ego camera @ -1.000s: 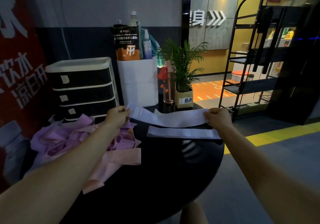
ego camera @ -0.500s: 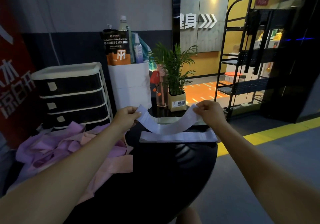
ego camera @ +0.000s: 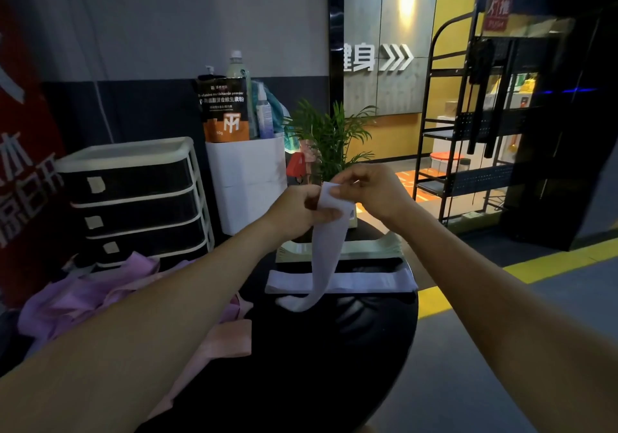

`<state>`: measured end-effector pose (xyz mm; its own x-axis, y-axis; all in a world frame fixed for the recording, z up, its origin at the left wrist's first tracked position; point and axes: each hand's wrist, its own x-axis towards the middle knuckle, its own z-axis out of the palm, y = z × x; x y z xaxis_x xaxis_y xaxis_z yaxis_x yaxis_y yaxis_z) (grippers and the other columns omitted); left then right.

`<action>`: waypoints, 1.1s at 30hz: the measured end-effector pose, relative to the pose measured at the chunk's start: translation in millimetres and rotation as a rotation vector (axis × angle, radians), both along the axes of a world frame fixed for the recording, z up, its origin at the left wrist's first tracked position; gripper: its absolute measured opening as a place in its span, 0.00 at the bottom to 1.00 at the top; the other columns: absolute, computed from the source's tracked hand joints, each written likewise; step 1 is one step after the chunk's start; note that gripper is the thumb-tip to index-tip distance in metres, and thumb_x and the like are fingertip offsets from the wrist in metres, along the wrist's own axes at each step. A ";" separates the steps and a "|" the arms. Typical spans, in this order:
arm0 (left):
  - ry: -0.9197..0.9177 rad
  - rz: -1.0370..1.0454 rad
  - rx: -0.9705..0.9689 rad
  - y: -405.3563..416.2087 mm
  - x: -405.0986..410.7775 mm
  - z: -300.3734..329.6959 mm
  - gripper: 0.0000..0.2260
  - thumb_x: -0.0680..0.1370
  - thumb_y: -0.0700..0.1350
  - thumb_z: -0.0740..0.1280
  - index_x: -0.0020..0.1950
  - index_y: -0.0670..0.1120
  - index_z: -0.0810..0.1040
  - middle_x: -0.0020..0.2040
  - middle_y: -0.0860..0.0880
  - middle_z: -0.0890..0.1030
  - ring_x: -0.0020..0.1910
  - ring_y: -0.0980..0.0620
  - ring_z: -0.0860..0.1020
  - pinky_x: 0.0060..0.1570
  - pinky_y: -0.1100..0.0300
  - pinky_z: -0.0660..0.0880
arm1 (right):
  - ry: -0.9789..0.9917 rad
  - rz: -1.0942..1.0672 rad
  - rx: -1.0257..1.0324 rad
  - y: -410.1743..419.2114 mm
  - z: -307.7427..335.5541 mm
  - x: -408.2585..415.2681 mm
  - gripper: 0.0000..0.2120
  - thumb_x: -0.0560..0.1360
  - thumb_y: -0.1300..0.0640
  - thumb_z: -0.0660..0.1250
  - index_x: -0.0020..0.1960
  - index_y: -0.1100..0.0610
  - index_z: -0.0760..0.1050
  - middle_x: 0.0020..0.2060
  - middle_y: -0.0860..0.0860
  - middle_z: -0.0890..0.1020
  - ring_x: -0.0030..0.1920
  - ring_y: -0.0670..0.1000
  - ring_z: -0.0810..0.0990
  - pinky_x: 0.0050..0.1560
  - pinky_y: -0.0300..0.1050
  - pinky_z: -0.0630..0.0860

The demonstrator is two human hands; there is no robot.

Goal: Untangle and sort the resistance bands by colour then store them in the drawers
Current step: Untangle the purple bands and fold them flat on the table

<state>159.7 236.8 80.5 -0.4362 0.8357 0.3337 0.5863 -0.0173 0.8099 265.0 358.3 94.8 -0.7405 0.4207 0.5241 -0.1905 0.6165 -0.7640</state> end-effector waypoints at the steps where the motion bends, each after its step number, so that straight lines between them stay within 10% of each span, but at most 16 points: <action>1: 0.001 0.004 0.012 3.1 0.4 2.8 0.09 0.74 0.38 0.70 0.53 0.44 0.79 0.50 0.43 0.81 0.50 0.49 0.77 0.54 0.51 0.74 | 0.019 -0.009 -0.033 1.0 -0.4 -0.8 0.04 0.70 0.65 0.71 0.45 0.64 0.79 0.40 0.57 0.78 0.39 0.50 0.75 0.40 0.37 0.73; 6: -0.198 0.076 0.137 8.5 -4.0 20.3 0.14 0.76 0.37 0.67 0.62 0.39 0.75 0.52 0.44 0.80 0.48 0.50 0.78 0.51 0.53 0.77 | -0.083 0.011 -0.181 6.3 -19.1 3.3 0.09 0.69 0.62 0.73 0.47 0.64 0.78 0.41 0.58 0.78 0.43 0.55 0.77 0.49 0.53 0.76; 11: -0.403 0.093 0.240 7.6 -5.7 30.9 0.11 0.77 0.37 0.65 0.60 0.41 0.76 0.45 0.52 0.80 0.40 0.57 0.78 0.35 0.67 0.76 | -0.386 0.035 -0.058 1.0 -45.8 3.8 0.07 0.71 0.63 0.72 0.45 0.66 0.78 0.44 0.59 0.82 0.47 0.58 0.80 0.50 0.50 0.76; 23: -0.744 0.466 0.352 -10.5 -56.4 -37.5 0.11 0.78 0.36 0.64 0.61 0.40 0.74 0.52 0.46 0.77 0.48 0.50 0.75 0.42 0.59 0.74 | -0.708 -0.138 0.200 42.2 -96.6 27.0 0.16 0.76 0.61 0.64 0.32 0.56 0.63 0.28 0.49 0.65 0.29 0.45 0.62 0.27 0.35 0.58; 27: -0.770 0.574 0.281 -9.0 -62.2 -67.4 0.08 0.78 0.34 0.61 0.41 0.43 0.72 0.40 0.47 0.74 0.40 0.51 0.74 0.38 0.61 0.74 | -0.649 -0.249 0.039 60.8 -106.5 27.5 0.09 0.77 0.59 0.63 0.38 0.60 0.71 0.31 0.52 0.69 0.33 0.50 0.67 0.34 0.44 0.61; 33: -0.538 0.648 -0.028 -2.9 -84.8 -103.7 0.10 0.77 0.36 0.63 0.37 0.45 0.73 0.40 0.44 0.76 0.36 0.50 0.74 0.43 0.54 0.76 | -0.497 -0.510 -0.177 94.7 -122.9 24.4 0.05 0.73 0.65 0.64 0.45 0.66 0.77 0.37 0.58 0.75 0.40 0.56 0.75 0.41 0.48 0.71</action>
